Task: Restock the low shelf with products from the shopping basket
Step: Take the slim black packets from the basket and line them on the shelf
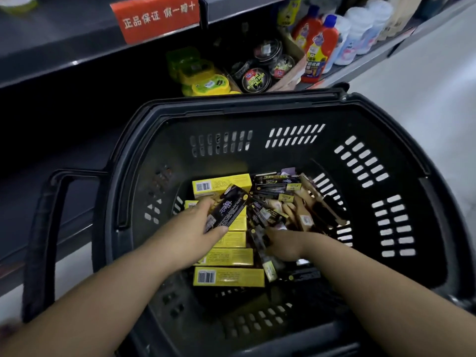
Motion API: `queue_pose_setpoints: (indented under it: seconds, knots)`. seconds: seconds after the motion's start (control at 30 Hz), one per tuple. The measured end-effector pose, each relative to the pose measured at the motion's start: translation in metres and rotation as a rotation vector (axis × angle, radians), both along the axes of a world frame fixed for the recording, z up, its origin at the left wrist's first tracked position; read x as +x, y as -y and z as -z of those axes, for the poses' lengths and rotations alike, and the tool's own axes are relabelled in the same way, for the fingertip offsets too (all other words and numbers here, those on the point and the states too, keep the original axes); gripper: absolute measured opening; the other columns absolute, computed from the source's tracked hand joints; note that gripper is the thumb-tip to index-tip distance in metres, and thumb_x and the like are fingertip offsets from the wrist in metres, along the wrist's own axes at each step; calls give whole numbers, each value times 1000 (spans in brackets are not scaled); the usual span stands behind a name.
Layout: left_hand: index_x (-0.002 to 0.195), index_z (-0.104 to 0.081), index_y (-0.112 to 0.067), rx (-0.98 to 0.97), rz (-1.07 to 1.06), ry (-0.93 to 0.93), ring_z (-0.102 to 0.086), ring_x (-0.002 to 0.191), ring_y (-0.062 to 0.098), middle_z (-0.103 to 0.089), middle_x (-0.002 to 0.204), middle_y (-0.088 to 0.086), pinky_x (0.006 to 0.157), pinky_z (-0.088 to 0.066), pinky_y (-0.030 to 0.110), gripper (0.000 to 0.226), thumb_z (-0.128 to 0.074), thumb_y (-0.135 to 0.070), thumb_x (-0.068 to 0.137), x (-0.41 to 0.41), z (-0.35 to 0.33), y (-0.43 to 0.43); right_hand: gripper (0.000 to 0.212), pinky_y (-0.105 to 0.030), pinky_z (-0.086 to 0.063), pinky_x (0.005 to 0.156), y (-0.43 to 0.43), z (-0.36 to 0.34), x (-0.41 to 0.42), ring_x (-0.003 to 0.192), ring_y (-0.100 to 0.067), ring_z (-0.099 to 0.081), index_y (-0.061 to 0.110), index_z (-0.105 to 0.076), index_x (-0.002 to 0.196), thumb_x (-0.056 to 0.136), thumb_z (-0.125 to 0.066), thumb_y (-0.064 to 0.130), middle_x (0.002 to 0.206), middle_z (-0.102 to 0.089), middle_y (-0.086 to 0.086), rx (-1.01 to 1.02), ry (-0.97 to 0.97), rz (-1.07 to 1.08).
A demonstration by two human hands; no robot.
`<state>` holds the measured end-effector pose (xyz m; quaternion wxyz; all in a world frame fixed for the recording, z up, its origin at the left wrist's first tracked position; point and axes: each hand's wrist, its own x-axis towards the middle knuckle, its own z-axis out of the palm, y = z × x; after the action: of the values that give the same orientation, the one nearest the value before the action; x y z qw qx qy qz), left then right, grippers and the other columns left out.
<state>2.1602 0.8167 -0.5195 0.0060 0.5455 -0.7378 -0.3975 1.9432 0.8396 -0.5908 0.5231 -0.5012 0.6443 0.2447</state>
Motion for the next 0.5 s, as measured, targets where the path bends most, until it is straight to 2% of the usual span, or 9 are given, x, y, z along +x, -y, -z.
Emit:
queue_pose_setpoints:
  seconds: [0.07, 0.13, 0.17, 0.2, 0.27, 0.3, 0.33, 0.43, 0.5]
  knots:
    - [132, -36, -26, -14, -10, -5, -43, 74, -6, -40, 87, -24, 56, -29, 6, 47, -51, -44, 91, -1, 0, 0, 67, -41, -45, 93, -7, 12, 10, 116, -33, -53, 4, -2, 149, 97, -42, 17, 138, -46, -21, 45, 3, 108]
    - [129, -37, -26, -17, -19, -16, -42, 75, -5, -35, 82, -27, 57, -28, 6, 44, -49, -45, 92, -2, 0, 1, 46, -44, -37, 105, -11, 20, 21, 116, -35, -53, -3, -32, 141, 98, -40, 10, 130, -53, -22, -12, -32, 94]
    - [127, -38, -26, -15, -20, -22, -40, 74, -7, -33, 80, -27, 57, -28, 6, 42, -49, -45, 92, -2, 0, 1, 36, -48, -30, 109, -11, 28, 25, 113, -36, -55, -4, -47, 131, 97, -40, 7, 124, -57, -22, -28, -95, -58]
    - [127, -38, -25, -12, -20, -28, -40, 75, -7, -33, 80, -27, 58, -29, 6, 41, -48, -45, 92, -3, 0, 0, 32, -49, -28, 110, -13, 29, 27, 112, -35, -56, -4, -54, 124, 97, -41, 6, 121, -60, -21, 1, -136, -120]
    - [126, -38, -24, -10, -20, -38, -43, 81, -1, -35, 82, -24, 60, -35, 13, 42, -48, -45, 92, -5, -1, 1, 40, -40, -39, 101, -6, 37, 31, 116, -34, -54, -6, -42, 131, 94, -46, 9, 126, -55, -22, -28, -146, 45]
    - [126, -38, -23, -12, -19, -36, -45, 84, 2, -37, 85, -23, 63, -38, 19, 42, -48, -46, 92, -5, -1, 2, 47, -35, -42, 93, 0, 38, 34, 117, -34, -52, -8, -33, 135, 94, -47, 10, 130, -50, -23, -52, -143, 83]
    - [126, -38, -22, -11, -18, -27, -47, 85, 3, -39, 87, -22, 68, -41, 22, 43, -48, -46, 92, -5, -1, 3, 50, -33, -43, 87, 5, 41, 35, 117, -34, -52, -8, -30, 135, 93, -49, 12, 132, -47, -24, -70, -154, 33]
    - [124, -38, -22, 27, -40, -15, -55, 87, 7, -47, 90, -20, 76, -47, 29, 42, -46, -48, 92, -4, -1, 7, 39, -32, -40, 86, 13, 31, 31, 115, -33, -54, -1, -50, 127, 92, -53, 16, 125, -56, -18, -155, -100, 191]
    - [125, -38, -20, 71, -59, -13, -56, 89, 11, -54, 97, -13, 75, -47, 31, 44, -42, -50, 93, -5, -1, 9, 29, -30, -43, 79, 20, 14, 21, 99, -27, -60, 2, -55, 118, 93, -51, 16, 108, -62, -11, -117, -46, 229]
